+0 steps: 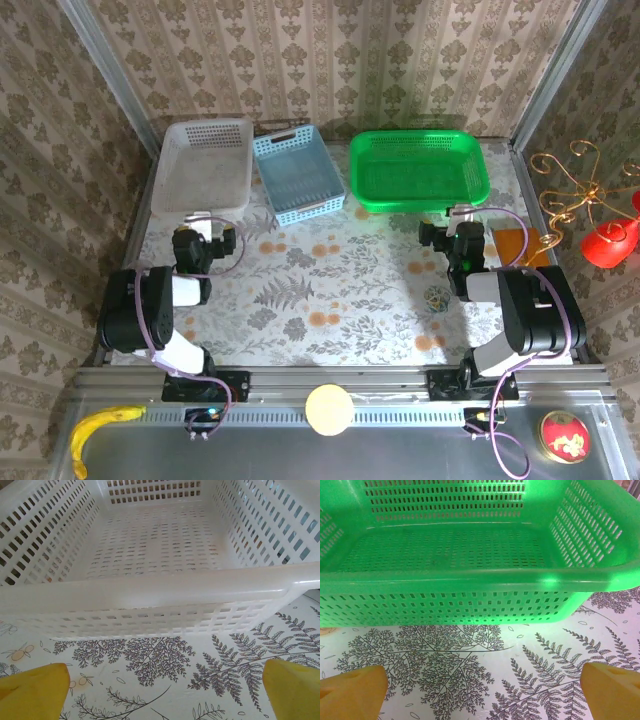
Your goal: Untangle the cables
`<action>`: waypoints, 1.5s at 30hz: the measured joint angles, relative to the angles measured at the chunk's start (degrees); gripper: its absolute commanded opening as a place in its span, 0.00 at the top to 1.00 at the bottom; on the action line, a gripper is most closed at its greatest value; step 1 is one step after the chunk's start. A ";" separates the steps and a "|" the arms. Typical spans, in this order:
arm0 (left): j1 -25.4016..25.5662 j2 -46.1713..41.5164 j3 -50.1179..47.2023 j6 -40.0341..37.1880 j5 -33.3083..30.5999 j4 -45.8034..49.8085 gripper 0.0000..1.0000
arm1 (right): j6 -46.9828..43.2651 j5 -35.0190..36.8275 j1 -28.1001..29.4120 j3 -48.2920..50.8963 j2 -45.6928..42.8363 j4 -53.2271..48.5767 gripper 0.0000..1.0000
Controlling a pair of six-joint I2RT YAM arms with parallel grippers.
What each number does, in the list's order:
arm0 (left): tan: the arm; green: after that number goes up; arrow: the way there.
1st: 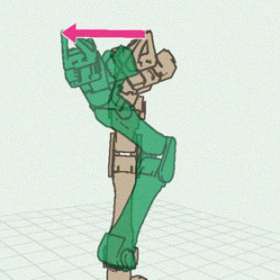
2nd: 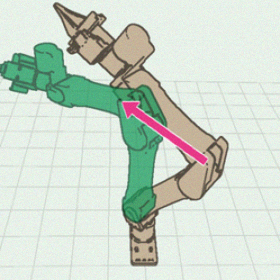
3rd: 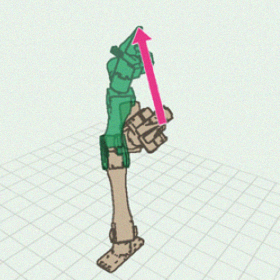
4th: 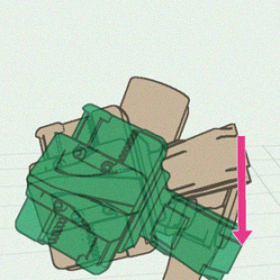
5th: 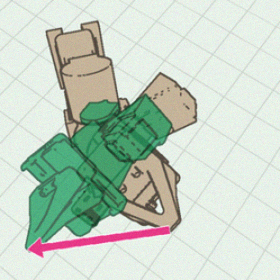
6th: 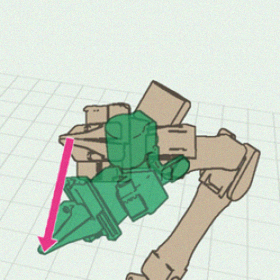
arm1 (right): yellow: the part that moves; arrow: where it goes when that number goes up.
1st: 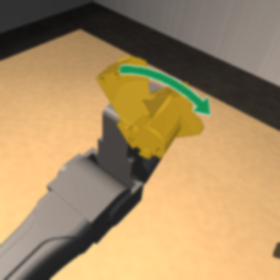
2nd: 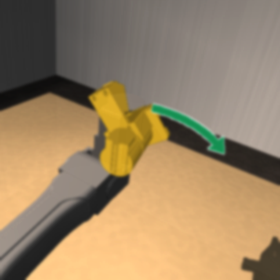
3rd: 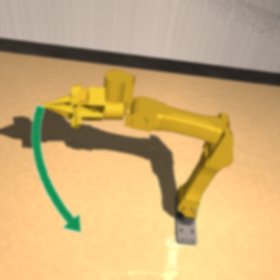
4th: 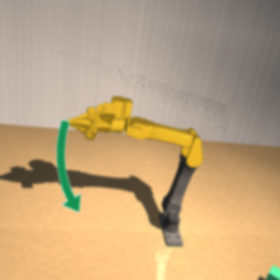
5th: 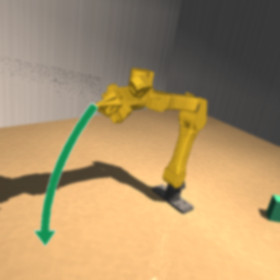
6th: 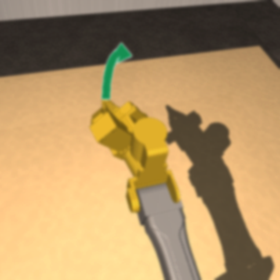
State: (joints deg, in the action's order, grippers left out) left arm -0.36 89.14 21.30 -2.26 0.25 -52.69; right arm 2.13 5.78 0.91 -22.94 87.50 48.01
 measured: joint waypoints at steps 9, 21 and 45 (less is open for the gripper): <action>0.00 0.00 0.00 0.00 0.07 0.07 0.00 | 0.02 0.00 0.00 0.00 0.00 0.00 0.00; 0.02 0.00 0.44 0.00 0.02 0.61 0.00 | 0.02 0.00 0.00 0.00 0.00 0.00 0.00; 0.33 -1.92 0.48 0.00 -0.92 1.40 0.00 | -0.13 -0.24 0.39 0.66 -4.76 -2.67 0.00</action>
State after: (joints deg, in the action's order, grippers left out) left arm -0.03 87.22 21.78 -2.26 -0.67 -51.29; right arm 2.00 5.54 1.30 -22.28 82.74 45.34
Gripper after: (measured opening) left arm 0.999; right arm 0.999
